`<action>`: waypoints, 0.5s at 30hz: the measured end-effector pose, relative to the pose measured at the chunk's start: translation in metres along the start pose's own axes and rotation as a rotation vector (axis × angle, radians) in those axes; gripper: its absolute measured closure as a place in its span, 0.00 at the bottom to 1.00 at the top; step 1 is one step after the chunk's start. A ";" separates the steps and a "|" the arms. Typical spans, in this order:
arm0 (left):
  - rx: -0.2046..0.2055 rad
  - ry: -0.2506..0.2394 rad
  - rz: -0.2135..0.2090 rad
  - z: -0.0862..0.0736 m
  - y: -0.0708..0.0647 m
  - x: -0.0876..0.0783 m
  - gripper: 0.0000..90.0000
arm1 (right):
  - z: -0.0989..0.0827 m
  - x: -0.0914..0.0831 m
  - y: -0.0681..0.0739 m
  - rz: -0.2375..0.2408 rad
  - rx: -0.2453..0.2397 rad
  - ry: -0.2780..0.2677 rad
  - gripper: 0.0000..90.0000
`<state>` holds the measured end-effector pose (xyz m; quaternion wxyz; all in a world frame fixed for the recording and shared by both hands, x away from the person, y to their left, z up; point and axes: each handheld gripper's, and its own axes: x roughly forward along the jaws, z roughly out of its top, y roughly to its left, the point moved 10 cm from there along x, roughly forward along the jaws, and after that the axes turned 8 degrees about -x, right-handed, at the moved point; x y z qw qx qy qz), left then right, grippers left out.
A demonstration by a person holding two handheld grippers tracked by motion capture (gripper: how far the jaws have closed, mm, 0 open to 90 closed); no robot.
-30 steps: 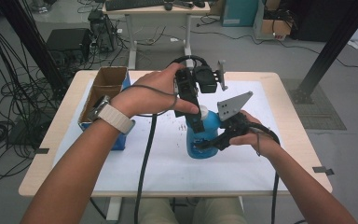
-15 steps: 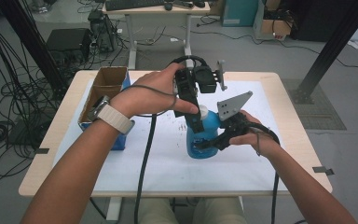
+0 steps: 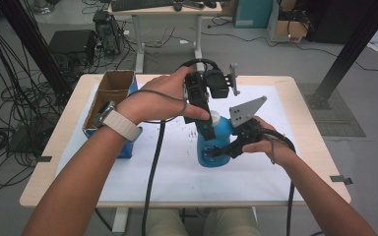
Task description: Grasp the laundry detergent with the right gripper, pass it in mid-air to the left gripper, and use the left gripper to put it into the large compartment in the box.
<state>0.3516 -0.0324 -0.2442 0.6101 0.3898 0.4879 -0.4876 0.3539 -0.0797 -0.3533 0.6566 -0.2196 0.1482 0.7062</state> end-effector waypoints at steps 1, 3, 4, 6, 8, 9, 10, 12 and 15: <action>0.002 -0.001 0.001 0.000 0.000 0.000 0.08 | 0.000 0.000 0.000 -0.001 -0.002 0.000 0.48; 0.000 -0.001 0.000 0.000 0.000 0.000 0.08 | 0.000 0.000 0.000 0.000 -0.001 0.000 0.48; 0.001 -0.001 0.000 0.000 0.000 0.000 0.08 | 0.000 0.000 0.000 -0.002 -0.001 0.001 0.48; -0.001 -0.001 0.000 0.000 0.000 0.000 0.08 | 0.000 0.000 0.000 0.001 0.002 0.000 0.48; 0.000 -0.003 0.003 0.000 0.000 0.000 0.08 | 0.000 0.000 0.000 -0.002 -0.001 0.002 0.48; -0.002 -0.002 0.002 0.000 0.000 0.000 0.08 | 0.000 0.000 0.000 -0.003 0.000 0.002 0.48; -0.003 -0.001 -0.001 0.000 -0.001 0.000 0.08 | 0.000 0.000 0.000 -0.004 0.001 0.002 0.48; -0.003 -0.002 -0.008 0.000 -0.001 0.000 0.08 | 0.000 -0.001 0.000 -0.003 0.000 0.001 0.48; -0.008 -0.026 -0.007 0.002 -0.001 0.002 0.08 | 0.000 -0.001 0.000 -0.004 0.000 0.002 0.48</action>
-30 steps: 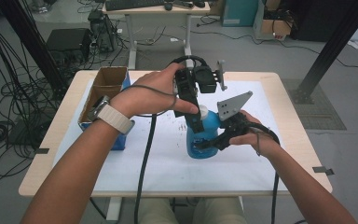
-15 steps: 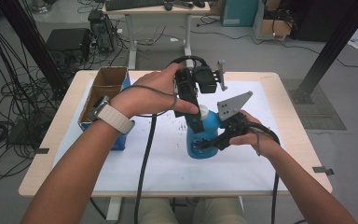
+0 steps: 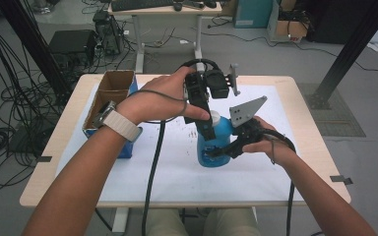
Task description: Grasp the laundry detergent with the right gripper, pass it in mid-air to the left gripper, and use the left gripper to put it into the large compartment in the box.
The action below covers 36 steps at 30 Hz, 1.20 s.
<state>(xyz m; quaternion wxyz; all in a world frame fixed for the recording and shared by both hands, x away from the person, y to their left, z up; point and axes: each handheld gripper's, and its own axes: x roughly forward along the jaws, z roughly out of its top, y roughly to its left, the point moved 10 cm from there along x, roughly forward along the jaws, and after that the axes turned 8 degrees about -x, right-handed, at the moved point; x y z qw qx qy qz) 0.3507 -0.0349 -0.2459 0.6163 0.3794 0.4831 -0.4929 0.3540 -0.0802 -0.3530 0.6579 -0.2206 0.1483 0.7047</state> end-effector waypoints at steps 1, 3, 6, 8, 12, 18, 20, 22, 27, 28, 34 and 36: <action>0.001 0.000 0.000 0.000 0.000 0.000 0.08 | 0.000 0.000 0.000 0.002 0.001 -0.001 0.48; 0.001 0.000 0.000 0.000 0.000 0.000 0.08 | 0.000 0.000 0.000 0.002 0.000 -0.001 0.48; 0.002 0.006 0.002 -0.001 0.001 0.000 0.08 | 0.000 0.000 0.000 0.000 -0.001 -0.001 0.48; 0.006 0.030 0.010 -0.002 0.001 -0.002 0.08 | 0.000 0.000 0.000 -0.001 0.001 -0.001 0.48; 0.007 0.024 0.013 -0.002 0.002 -0.002 0.08 | 0.000 0.000 0.000 0.001 0.003 0.000 0.48; 0.006 0.022 0.011 -0.002 0.002 -0.002 0.08 | 0.000 0.001 0.000 0.004 0.002 -0.004 0.48; 0.004 0.021 0.009 -0.002 0.002 -0.002 0.08 | 0.000 0.001 0.000 0.002 0.006 -0.003 0.48; 0.004 0.020 0.009 -0.002 0.002 -0.002 0.08 | 0.000 0.001 0.000 0.004 0.007 -0.003 0.48; 0.004 0.022 0.008 -0.002 0.002 -0.002 0.08 | 0.000 0.001 0.000 0.000 0.007 -0.002 0.48; 0.004 0.023 0.008 -0.002 0.002 -0.002 0.08 | 0.000 0.001 0.000 0.003 0.007 -0.001 0.48; 0.007 0.021 0.008 -0.002 0.002 -0.001 0.08 | 0.000 0.001 0.000 0.002 0.009 -0.002 0.48; 0.007 0.018 0.009 -0.001 0.002 -0.001 0.08 | 0.000 0.001 0.000 0.003 0.009 -0.003 0.48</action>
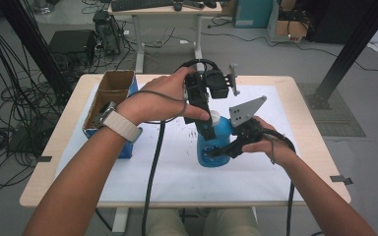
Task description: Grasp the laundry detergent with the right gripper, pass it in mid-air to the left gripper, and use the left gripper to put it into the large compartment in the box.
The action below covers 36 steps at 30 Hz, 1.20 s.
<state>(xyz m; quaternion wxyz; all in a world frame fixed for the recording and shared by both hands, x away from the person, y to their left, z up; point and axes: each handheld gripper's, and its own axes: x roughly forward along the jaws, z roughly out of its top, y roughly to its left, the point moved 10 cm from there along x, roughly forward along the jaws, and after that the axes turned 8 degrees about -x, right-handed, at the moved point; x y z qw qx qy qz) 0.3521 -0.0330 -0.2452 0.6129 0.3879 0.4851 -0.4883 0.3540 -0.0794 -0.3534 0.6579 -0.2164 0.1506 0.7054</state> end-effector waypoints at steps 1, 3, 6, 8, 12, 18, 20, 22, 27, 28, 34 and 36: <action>-0.001 0.002 -0.004 0.000 0.000 0.000 0.08 | 0.000 0.000 0.000 0.000 0.001 -0.003 0.48; 0.000 0.005 -0.005 0.000 0.000 0.001 0.08 | 0.000 0.000 0.000 0.003 -0.008 -0.001 0.48; -0.006 -0.020 -0.003 0.002 0.000 0.004 0.08 | 0.000 0.001 0.001 0.007 -0.009 -0.003 0.48; -0.005 -0.009 0.001 0.002 0.001 0.006 0.08 | 0.001 0.000 0.003 0.006 0.011 0.005 0.48; -0.002 0.015 0.003 0.001 0.001 0.008 0.08 | 0.001 0.001 0.003 0.006 0.004 0.006 0.48; 0.000 0.004 -0.008 0.003 0.002 0.016 0.08 | 0.002 0.000 0.003 0.007 -0.014 0.008 0.48; 0.001 0.025 -0.009 0.002 0.002 0.016 0.08 | 0.002 0.000 0.003 0.002 -0.012 0.012 0.48; 0.007 0.026 -0.006 0.003 0.003 0.017 0.08 | 0.002 -0.001 0.004 0.001 -0.012 0.010 0.48; 0.014 0.032 -0.013 0.005 0.001 0.022 0.09 | 0.001 -0.001 0.005 0.001 -0.008 0.016 0.48; 0.013 0.038 -0.024 0.005 0.001 0.023 0.10 | 0.001 -0.001 0.005 0.001 -0.011 0.018 0.48; 0.022 0.046 -0.028 0.006 0.000 0.027 0.11 | 0.003 -0.002 0.009 0.019 -0.006 0.008 0.48; 0.014 0.025 -0.035 0.008 -0.001 0.031 0.12 | 0.003 -0.002 0.008 0.014 -0.013 0.010 0.48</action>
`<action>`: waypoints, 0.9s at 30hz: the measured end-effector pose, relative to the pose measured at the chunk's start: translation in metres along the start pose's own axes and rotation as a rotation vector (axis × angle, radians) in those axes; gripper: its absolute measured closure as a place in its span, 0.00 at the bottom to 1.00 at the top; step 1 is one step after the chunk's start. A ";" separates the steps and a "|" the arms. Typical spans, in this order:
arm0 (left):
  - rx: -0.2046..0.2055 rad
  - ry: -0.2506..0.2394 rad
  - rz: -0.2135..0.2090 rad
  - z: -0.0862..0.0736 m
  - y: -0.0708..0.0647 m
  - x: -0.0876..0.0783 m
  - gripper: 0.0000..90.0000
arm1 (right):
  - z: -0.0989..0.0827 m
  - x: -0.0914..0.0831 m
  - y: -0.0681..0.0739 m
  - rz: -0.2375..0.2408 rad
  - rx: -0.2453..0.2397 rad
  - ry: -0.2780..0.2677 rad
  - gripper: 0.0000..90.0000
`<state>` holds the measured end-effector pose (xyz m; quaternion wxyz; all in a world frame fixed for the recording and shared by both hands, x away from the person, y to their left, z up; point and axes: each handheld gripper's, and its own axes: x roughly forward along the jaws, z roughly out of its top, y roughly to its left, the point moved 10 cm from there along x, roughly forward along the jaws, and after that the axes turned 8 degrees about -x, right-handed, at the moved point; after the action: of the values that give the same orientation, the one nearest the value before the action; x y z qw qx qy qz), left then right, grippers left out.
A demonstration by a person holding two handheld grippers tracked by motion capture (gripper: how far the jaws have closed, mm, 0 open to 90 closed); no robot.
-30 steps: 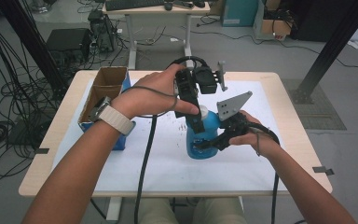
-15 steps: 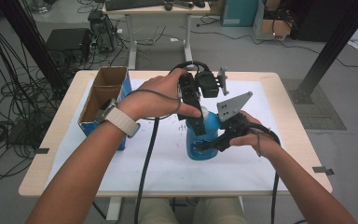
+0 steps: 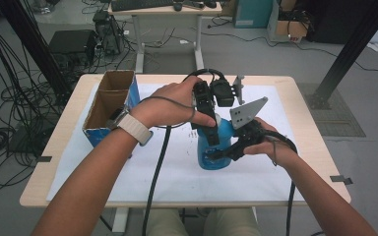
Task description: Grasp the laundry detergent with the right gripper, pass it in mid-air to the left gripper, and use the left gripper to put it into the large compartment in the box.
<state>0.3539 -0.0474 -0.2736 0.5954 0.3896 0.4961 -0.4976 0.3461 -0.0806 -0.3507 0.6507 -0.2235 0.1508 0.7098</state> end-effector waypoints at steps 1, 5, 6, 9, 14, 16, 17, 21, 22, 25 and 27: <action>0.010 0.020 0.004 -0.001 0.001 -0.001 0.13 | 0.000 0.000 0.000 -0.002 -0.002 0.000 0.48; -0.015 -0.012 -0.008 0.002 -0.002 0.005 0.13 | -0.001 -0.001 -0.001 -0.018 -0.001 0.006 0.48; -0.032 -0.014 -0.014 0.002 -0.003 0.006 0.14 | -0.001 -0.001 -0.001 -0.016 -0.003 0.006 0.48; -0.025 -0.011 -0.019 0.002 -0.003 0.007 0.16 | -0.001 -0.001 -0.001 -0.014 -0.007 0.003 0.48; -0.015 -0.002 -0.031 0.001 -0.004 0.008 0.20 | -0.001 -0.001 -0.001 -0.015 -0.002 0.005 0.48; -0.024 -0.006 -0.034 0.002 -0.005 0.009 0.20 | -0.001 -0.001 -0.001 -0.015 -0.001 0.005 0.48; -0.022 -0.006 -0.036 0.002 -0.005 0.009 0.20 | -0.001 0.000 -0.001 -0.012 -0.004 0.008 0.48; -0.020 -0.003 -0.044 0.001 -0.005 0.009 0.22 | -0.001 0.000 0.000 -0.013 -0.004 0.008 0.48; -0.022 -0.003 -0.046 0.001 -0.005 0.009 0.22 | -0.001 0.000 -0.001 -0.012 -0.004 0.007 0.48; -0.025 -0.003 -0.053 0.000 -0.005 0.010 0.23 | -0.001 0.000 0.000 -0.012 -0.006 0.009 0.48; -0.022 -0.002 -0.058 0.000 -0.005 0.010 0.26 | -0.001 0.000 -0.001 -0.013 -0.005 0.008 0.48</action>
<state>0.3490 -0.0506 -0.2829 0.5855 0.3681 0.5119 -0.5096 0.3468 -0.0812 -0.3517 0.6540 -0.2289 0.1501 0.7052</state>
